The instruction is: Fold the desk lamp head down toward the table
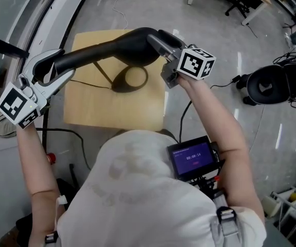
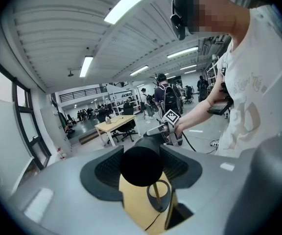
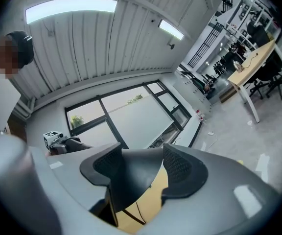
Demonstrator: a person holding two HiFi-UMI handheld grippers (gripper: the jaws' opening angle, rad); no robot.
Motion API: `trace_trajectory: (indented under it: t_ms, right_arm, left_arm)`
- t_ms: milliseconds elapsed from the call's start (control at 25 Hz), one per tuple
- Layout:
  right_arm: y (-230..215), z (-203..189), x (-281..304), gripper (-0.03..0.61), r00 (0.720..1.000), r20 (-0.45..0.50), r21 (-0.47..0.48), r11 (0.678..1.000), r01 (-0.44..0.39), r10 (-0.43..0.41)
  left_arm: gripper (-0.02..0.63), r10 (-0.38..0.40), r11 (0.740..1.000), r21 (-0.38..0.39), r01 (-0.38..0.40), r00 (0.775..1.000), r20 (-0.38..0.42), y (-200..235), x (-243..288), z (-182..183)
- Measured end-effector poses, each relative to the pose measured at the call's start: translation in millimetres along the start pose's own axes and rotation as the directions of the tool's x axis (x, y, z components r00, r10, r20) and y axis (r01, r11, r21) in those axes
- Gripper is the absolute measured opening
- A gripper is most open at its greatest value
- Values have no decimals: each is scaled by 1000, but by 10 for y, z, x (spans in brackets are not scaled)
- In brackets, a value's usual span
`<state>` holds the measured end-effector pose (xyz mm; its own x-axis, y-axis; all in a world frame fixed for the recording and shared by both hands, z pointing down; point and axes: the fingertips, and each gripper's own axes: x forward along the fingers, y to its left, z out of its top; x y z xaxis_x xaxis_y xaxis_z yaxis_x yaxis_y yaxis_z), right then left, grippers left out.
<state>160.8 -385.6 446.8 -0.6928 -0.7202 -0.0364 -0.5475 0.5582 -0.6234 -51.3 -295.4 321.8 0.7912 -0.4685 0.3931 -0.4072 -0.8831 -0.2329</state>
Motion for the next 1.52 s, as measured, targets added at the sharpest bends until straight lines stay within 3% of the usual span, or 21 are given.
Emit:
trace_trajectory:
  t_ms: [400,1040,1240,1520]
  right_arm:
    - [-74,-342,-242,282,998,-8,84,995,-61,62]
    - [-169,-531,-202,284,992,-15,183,976,-118,123]
    - [-186,-575,-200,284,991,-1,209,969,-132,135]
    - [-192,-624,-164,285,987,-13,233,960,-155,162]
  left_arm:
    - [235,25,999,48,-24,999,-36,-331,76,66]
    - [241,44,997,61,-36,991,-126,-348,186,199]
    - [241,40,996,85,-30,992,-120,-332,244,281]
    - [244,54,998,53,-44,979,-198,-345,262,291]
